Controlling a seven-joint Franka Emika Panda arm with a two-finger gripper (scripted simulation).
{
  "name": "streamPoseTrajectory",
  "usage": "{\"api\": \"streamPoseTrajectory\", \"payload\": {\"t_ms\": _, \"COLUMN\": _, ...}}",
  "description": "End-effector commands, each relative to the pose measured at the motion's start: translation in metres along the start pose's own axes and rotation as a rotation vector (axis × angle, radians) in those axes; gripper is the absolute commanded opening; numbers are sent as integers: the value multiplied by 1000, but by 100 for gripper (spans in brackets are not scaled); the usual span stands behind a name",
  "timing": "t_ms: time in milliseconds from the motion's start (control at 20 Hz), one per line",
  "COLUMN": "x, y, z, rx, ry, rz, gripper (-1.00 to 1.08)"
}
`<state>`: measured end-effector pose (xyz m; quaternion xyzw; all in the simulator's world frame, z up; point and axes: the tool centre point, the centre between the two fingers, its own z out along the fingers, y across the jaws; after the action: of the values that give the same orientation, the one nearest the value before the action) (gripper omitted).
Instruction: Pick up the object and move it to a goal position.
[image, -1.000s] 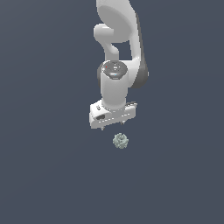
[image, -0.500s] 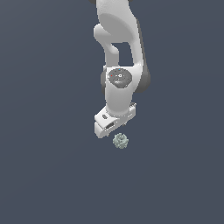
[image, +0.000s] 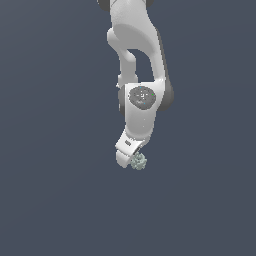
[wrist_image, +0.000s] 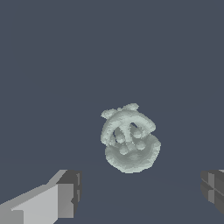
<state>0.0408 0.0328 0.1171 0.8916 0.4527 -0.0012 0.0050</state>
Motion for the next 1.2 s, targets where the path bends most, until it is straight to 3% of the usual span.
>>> {"api": "streamPoseTrajectory", "payload": {"t_ms": 0, "x": 4, "y": 0, "z": 4, "rx": 2, "ry": 1, "rz": -70, "gripper": 100}}
{"api": "streamPoseTrajectory", "payload": {"t_ms": 500, "x": 14, "y": -1, "z": 12, "rx": 6, "ry": 7, "rz": -238, "gripper": 100}}
{"api": "streamPoseTrajectory", "payload": {"t_ms": 1150, "x": 15, "y": -1, "z": 29, "rx": 7, "ry": 7, "rz": -262, "gripper": 100}}
